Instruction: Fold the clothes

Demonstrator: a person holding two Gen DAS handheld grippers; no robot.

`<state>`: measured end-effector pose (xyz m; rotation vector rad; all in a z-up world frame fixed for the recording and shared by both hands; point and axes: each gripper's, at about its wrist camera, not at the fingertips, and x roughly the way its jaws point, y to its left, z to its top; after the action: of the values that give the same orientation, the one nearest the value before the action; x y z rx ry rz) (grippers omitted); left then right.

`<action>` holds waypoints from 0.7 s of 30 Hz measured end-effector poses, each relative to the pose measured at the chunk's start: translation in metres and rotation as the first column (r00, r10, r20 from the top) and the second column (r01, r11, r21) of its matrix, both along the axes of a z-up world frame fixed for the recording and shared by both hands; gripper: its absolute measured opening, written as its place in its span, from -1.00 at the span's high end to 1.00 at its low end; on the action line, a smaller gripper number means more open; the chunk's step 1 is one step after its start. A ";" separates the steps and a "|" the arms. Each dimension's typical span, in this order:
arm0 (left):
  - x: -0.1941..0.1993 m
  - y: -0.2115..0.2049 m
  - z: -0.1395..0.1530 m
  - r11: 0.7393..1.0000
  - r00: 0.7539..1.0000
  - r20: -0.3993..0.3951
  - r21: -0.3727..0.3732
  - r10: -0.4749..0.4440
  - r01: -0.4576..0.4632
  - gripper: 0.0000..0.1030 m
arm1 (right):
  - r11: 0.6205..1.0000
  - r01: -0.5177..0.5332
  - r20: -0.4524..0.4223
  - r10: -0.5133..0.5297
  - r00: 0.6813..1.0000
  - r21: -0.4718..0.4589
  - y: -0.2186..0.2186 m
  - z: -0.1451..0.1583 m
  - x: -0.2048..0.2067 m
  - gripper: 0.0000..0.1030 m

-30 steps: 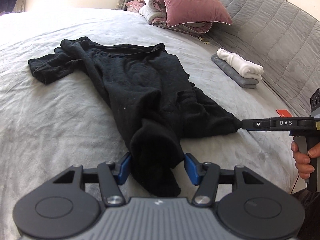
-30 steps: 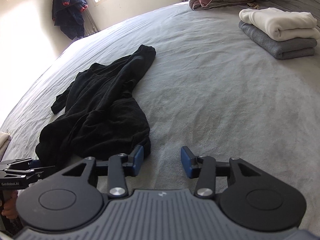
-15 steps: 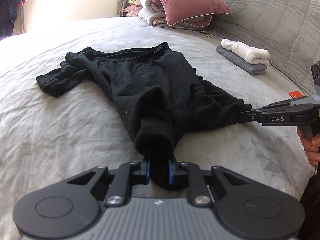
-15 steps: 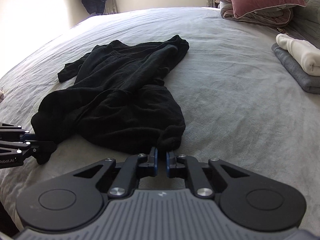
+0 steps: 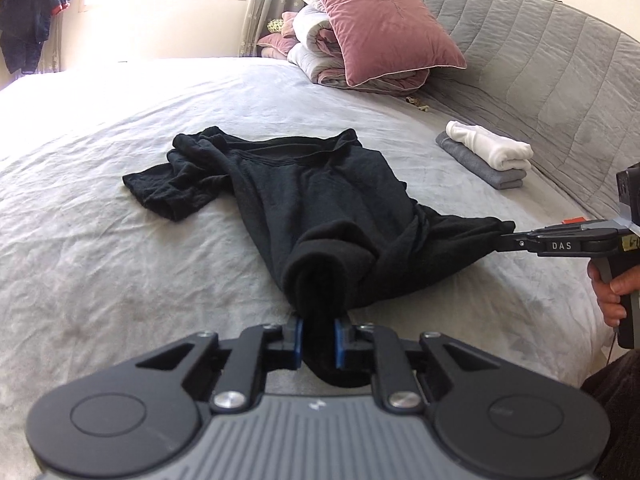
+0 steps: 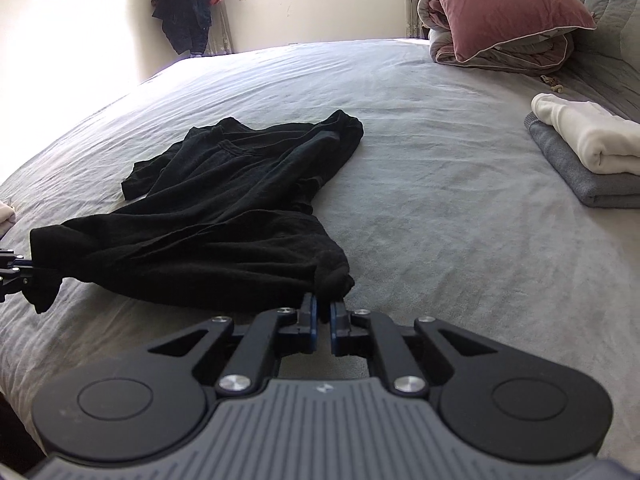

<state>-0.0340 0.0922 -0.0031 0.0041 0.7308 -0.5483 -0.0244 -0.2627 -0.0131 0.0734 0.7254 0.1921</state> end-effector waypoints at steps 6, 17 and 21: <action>-0.012 0.000 -0.008 0.992 0.992 -0.050 0.041 -0.116 0.119 0.72 | 0.999 -0.010 -0.063 0.013 0.998 0.036 -0.012 -0.005 -0.008 0.86; -0.003 -0.002 -0.023 0.986 0.975 -0.168 0.054 -0.145 0.156 0.59 | 0.995 -0.009 -0.191 0.027 0.981 0.097 -0.015 -0.022 0.000 0.77; 0.003 0.003 -0.019 0.989 0.970 -0.194 -0.010 -0.145 0.146 0.02 | 0.987 0.011 -0.212 0.023 0.977 0.161 -0.023 -0.020 0.004 0.66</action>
<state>-0.0306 0.0953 -0.0220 0.0083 0.9275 -0.6942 -0.0202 -0.2856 -0.0331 0.2499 0.9233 0.2515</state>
